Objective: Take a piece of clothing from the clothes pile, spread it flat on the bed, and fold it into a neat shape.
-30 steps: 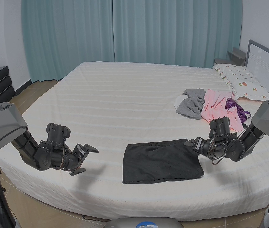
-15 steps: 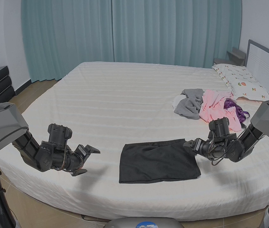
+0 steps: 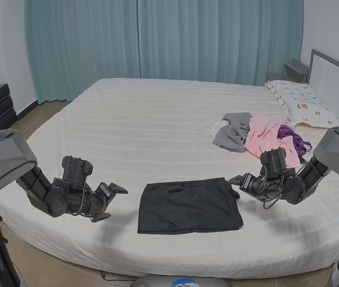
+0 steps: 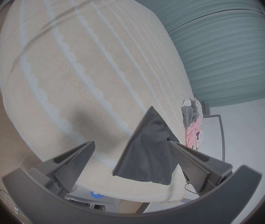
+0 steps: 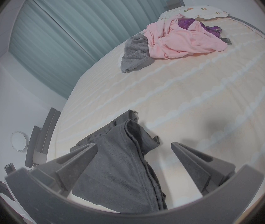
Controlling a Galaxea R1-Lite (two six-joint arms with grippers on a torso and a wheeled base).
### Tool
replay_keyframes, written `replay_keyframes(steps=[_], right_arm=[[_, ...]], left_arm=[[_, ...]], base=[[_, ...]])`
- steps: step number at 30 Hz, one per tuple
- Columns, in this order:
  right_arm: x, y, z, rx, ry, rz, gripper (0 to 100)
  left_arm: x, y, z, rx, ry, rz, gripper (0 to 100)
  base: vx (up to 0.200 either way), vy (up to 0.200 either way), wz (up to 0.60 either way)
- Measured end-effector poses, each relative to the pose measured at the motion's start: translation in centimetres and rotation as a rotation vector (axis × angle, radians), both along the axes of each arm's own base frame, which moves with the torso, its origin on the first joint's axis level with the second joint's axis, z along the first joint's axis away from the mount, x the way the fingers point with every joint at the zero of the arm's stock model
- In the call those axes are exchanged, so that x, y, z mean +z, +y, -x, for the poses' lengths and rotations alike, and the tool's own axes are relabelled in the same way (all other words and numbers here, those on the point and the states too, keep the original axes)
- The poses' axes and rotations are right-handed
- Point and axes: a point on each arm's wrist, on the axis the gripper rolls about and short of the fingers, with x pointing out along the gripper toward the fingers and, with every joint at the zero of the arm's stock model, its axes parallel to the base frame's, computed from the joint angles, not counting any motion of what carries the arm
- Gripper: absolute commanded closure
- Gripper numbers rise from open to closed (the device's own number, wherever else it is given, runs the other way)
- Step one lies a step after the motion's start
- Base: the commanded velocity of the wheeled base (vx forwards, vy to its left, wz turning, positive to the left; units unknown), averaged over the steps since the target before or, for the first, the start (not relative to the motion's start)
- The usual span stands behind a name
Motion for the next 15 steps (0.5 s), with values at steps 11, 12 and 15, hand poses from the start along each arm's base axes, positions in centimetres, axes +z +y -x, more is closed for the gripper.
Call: replay_keyframes(steps=[11,12,15], right_arm=[[-0.4,0.9,-0.5,0.036,0.001,-0.018,0],[-0.4,0.9,-0.6,0.037,0.000,-0.018,0],[-0.5,1.1,-0.9,0.041,-0.006,-0.022,0]], left_arm=[[0.7,-1.4,-1.0,-0.039,-0.059,-0.013,0],[0.8,-1.6,-1.2,-0.044,-0.068,-0.018,0],[0.8,-2.4,-2.0,-0.053,-0.095,-0.037,0]], base=[[0.000,0.000,0.00],[0.000,0.000,0.00],[0.000,0.000,0.00]])
